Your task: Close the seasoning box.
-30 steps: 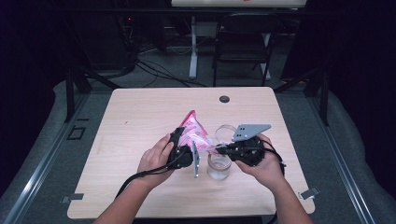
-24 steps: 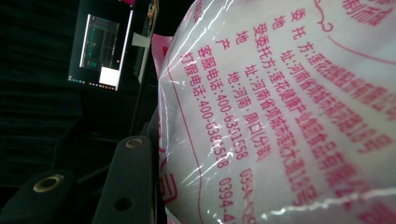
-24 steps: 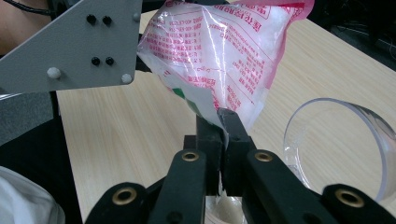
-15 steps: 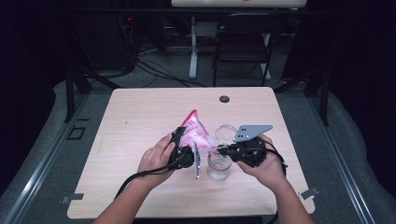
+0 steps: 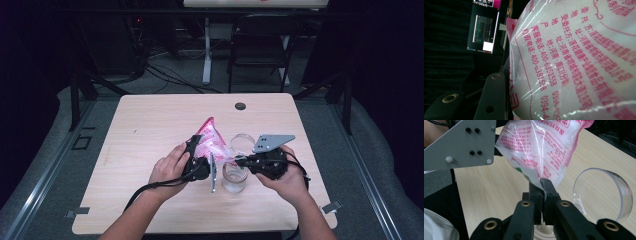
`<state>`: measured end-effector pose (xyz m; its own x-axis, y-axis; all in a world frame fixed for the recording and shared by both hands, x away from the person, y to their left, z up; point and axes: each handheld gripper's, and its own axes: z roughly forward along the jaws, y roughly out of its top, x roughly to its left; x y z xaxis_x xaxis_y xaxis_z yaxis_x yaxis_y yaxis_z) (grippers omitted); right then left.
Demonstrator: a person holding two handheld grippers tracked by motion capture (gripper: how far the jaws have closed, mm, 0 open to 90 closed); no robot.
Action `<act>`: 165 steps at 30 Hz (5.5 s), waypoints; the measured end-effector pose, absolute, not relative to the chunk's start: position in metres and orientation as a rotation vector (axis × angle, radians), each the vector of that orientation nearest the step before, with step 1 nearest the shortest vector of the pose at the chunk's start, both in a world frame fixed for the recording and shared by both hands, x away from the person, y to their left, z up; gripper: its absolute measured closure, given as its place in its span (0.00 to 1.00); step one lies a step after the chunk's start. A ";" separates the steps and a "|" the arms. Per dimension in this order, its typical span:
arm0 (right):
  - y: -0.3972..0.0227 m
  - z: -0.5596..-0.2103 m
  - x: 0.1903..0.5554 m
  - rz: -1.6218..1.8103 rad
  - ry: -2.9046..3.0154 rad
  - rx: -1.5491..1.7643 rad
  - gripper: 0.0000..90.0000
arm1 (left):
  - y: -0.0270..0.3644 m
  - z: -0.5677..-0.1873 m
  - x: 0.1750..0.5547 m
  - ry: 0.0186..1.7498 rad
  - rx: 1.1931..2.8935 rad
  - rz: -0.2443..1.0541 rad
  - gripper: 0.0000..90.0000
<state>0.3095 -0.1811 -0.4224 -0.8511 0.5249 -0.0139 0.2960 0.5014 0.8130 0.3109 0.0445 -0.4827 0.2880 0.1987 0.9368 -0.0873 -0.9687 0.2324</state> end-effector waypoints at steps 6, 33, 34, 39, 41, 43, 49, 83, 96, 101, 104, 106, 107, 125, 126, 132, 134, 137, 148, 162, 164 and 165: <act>-0.181 -0.423 0.310 1.270 2.490 0.696 0.98 | 0.044 -0.482 0.311 0.086 2.317 1.755 0.66; -0.185 -0.425 0.310 1.251 2.498 0.703 0.98 | 0.041 -0.477 0.310 0.043 2.313 1.806 0.66; -0.185 -0.425 0.310 1.251 2.497 0.703 0.98 | 0.041 -0.477 0.310 0.050 2.313 1.798 0.66; -0.185 -0.425 0.310 1.256 2.493 0.709 0.98 | 0.040 -0.476 0.309 0.040 2.310 1.806 0.66; -0.185 -0.425 0.310 1.253 2.494 0.708 0.98 | 0.040 -0.476 0.309 0.040 2.310 1.809 0.66; -0.185 -0.425 0.310 1.255 2.492 0.710 0.98 | 0.040 -0.476 0.310 0.037 2.303 1.812 0.66; -0.186 -0.426 0.310 1.255 2.493 0.712 0.98 | 0.039 -0.476 0.310 0.035 2.302 1.816 0.66; -0.186 -0.426 0.310 1.253 2.497 0.715 0.98 | 0.036 -0.475 0.311 0.039 2.303 1.823 0.67; -0.187 -0.426 0.310 1.243 2.499 0.711 0.98 | 0.036 -0.474 0.311 0.041 2.297 1.822 0.67; -0.186 -0.427 0.311 1.232 2.500 0.716 0.96 | 0.035 -0.474 0.311 0.047 2.304 1.816 0.67; -0.186 -0.428 0.311 1.226 2.502 0.716 0.95 | 0.035 -0.473 0.311 0.040 2.297 1.816 0.67; -0.185 -0.429 0.311 1.224 2.504 0.717 0.95 | 0.034 -0.473 0.311 0.036 2.293 1.819 0.67; -0.184 -0.429 0.311 1.221 2.507 0.716 0.95 | 0.034 -0.473 0.311 0.033 2.295 1.821 0.67; -0.184 -0.430 0.311 1.217 2.530 0.695 0.99 | 0.032 -0.472 0.311 0.023 2.284 1.840 0.68; -0.184 -0.430 0.311 1.215 2.529 0.696 0.99 | 0.032 -0.472 0.311 0.021 2.285 1.840 0.68; -0.184 -0.430 0.311 1.214 2.526 0.698 0.99 | 0.032 -0.471 0.311 0.019 2.276 1.844 0.68; -0.184 -0.430 0.311 1.214 2.526 0.699 0.99 | 0.032 -0.471 0.311 0.026 2.277 1.837 0.68; -0.184 -0.430 0.311 1.211 2.524 0.700 0.99 | 0.032 -0.471 0.311 0.018 2.275 1.844 0.68; -0.184 -0.430 0.311 1.210 2.523 0.697 1.00 | 0.032 -0.471 0.310 0.021 2.277 1.843 0.68; -0.184 -0.430 0.311 1.211 2.518 0.697 1.00 | 0.032 -0.471 0.311 0.018 2.272 1.844 0.68; -0.184 -0.430 0.310 1.211 2.518 0.696 1.00 | 0.032 -0.470 0.311 0.018 2.272 1.843 0.68; -0.184 -0.430 0.310 1.212 2.517 0.697 1.00 | 0.032 -0.470 0.311 0.018 2.272 1.845 0.68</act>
